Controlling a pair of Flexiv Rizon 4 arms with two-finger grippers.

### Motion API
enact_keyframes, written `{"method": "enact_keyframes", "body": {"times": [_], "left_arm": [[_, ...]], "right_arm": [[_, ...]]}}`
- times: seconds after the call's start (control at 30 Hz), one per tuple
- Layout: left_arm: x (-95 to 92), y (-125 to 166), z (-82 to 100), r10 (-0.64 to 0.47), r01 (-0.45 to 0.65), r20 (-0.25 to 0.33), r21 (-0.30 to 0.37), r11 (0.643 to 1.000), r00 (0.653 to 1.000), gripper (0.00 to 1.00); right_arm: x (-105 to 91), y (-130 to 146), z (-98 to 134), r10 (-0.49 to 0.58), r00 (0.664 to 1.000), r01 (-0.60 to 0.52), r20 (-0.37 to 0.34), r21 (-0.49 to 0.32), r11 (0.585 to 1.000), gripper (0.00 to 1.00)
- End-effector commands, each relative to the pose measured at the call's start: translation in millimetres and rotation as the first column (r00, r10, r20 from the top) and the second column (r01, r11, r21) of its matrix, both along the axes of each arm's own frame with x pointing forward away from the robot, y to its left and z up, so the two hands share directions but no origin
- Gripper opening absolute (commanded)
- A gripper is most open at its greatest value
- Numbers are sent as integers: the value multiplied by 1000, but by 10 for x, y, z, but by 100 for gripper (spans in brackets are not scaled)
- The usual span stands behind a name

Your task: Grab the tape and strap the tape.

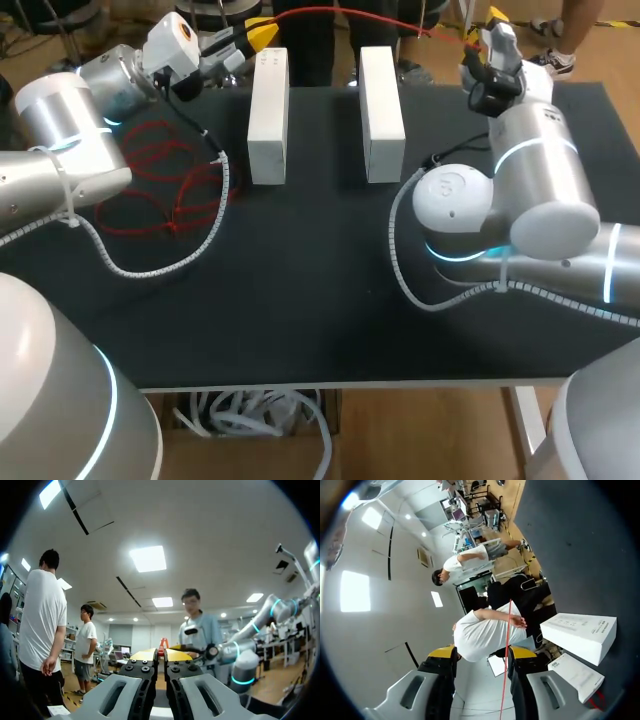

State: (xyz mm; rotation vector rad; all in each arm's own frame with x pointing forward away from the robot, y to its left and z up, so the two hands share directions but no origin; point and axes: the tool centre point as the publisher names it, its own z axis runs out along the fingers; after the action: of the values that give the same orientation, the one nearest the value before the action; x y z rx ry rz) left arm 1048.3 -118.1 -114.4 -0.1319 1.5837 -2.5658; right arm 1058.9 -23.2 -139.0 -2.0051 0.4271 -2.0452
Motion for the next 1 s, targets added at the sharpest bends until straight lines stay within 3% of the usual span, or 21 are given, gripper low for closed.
{"method": "enact_keyframes", "body": {"times": [0.03, 0.53, 0.8, 0.93, 1.0], "left_arm": [[-5, -3, -2, 2, -2, 0, 0, 1000, 1000, 0], [-5, -3, -2, 2, -2, 0, 0, 1000, 1000, 0], [-5, -3, -2, 2, -2, 0, 0, 1000, 1000, 0], [-5, -3, -2, 2, -2, 0, 0, 1000, 1000, 0], [-5, -3, -2, 2, -2, 0, 0, 1000, 1000, 0]], "right_arm": [[2, 30, 11, -4, 1000, 4, -1, -1, 1000, 42], [67, 98, 0, -26, 1000, 26, 6, -5, 1000, 39], [67, 100, -5, -28, 1000, 28, 7, -6, 1000, 31], [79, 109, -8, -29, 1000, 29, 9, -6, 1000, 17], [80, 111, -7, -28, 1000, 28, 5, -17, 999, 0]]}}
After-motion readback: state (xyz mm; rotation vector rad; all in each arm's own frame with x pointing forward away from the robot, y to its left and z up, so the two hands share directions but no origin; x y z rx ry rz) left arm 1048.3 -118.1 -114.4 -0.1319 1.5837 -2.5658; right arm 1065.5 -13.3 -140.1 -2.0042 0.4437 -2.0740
